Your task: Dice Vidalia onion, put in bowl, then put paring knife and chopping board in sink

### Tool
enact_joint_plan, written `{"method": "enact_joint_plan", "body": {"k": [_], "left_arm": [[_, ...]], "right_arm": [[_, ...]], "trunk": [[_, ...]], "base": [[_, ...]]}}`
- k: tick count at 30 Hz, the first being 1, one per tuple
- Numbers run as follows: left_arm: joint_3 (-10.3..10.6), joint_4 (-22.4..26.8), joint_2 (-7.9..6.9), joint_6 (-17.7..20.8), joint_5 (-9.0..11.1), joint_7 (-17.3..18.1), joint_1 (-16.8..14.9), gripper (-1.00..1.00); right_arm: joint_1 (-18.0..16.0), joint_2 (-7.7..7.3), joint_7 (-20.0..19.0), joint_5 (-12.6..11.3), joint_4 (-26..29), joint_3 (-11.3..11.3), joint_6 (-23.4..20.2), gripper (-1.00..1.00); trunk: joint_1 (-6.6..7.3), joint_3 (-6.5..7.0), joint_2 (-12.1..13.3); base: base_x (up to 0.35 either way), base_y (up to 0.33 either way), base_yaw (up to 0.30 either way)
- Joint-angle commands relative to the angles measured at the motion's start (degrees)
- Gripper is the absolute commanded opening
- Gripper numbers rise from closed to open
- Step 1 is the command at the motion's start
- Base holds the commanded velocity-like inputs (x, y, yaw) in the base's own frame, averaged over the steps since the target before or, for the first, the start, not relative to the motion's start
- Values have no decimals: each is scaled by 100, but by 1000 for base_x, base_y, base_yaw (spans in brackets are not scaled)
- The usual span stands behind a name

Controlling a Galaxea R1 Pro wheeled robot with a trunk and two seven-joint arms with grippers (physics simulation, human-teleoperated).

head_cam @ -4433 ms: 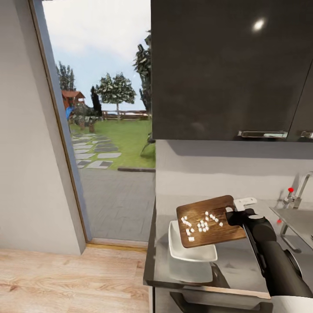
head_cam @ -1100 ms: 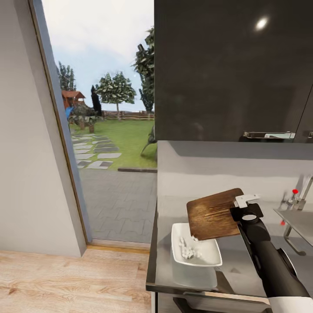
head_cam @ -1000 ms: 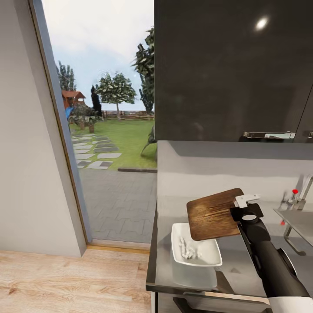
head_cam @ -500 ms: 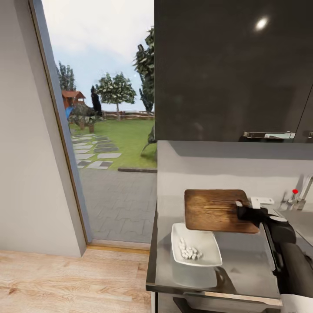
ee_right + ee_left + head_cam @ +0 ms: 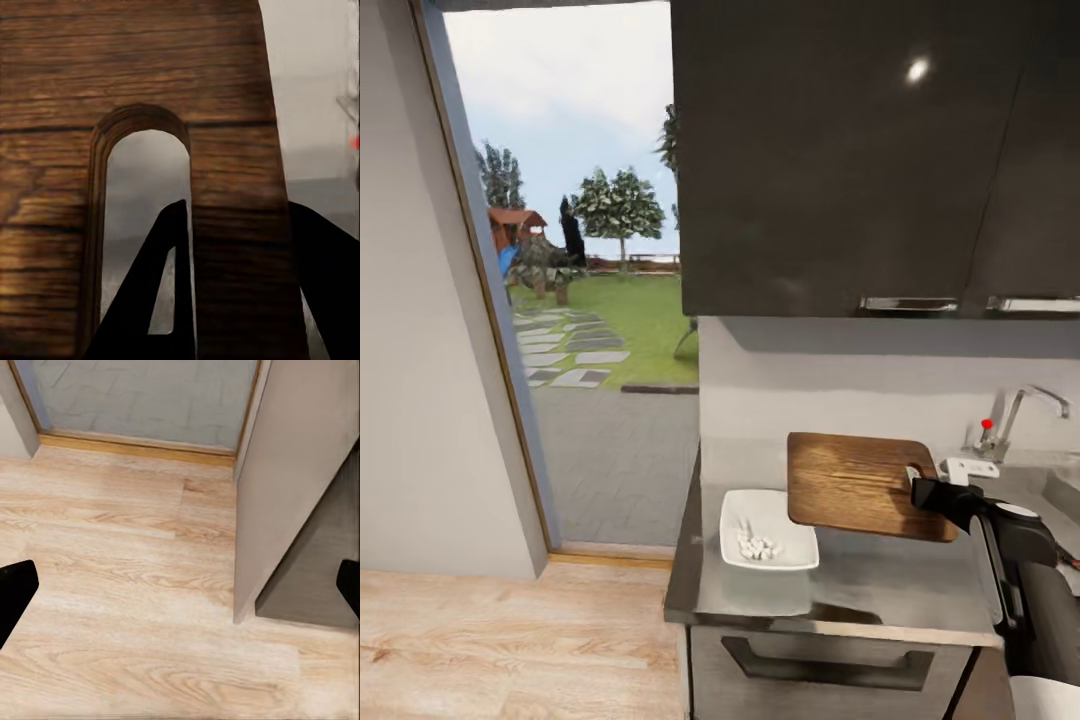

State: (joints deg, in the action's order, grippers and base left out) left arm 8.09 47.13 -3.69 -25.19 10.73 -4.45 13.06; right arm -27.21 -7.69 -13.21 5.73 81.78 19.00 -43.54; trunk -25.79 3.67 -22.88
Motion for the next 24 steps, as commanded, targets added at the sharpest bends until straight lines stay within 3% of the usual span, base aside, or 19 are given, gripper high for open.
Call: {"method": "enact_joint_plan", "body": {"k": [1, 6, 12, 17, 24], "left_arm": [[35, 7, -9, -13, 34, -47, 3, 100], [35, 4, -9, -13, 34, -47, 3, 100], [35, 6, -9, -13, 34, -47, 3, 100], [35, 7, -9, -12, 34, -47, 3, 100], [35, 7, -9, -8, 34, -47, 3, 100]], "right_arm": [[-3, 4, -30, 39, -1, 2, -30, -100], [-3, 38, -8, 26, -38, -13, -49, -100], [-3, 217, 54, 65, -120, -8, -50, -100], [-3, 239, 313, 69, -218, -11, -43, -100], [-3, 260, 385, 68, -307, -19, -41, -100]], "trunk": [[0, 2, -4], [0, 9, -4], [0, 9, -4], [0, 9, -4], [0, 9, -4]], "base": [[-248, -213, -256], [-216, -231, -139], [-70, -283, -12], [-5, -297, -1], [0, -303, 0]]}}
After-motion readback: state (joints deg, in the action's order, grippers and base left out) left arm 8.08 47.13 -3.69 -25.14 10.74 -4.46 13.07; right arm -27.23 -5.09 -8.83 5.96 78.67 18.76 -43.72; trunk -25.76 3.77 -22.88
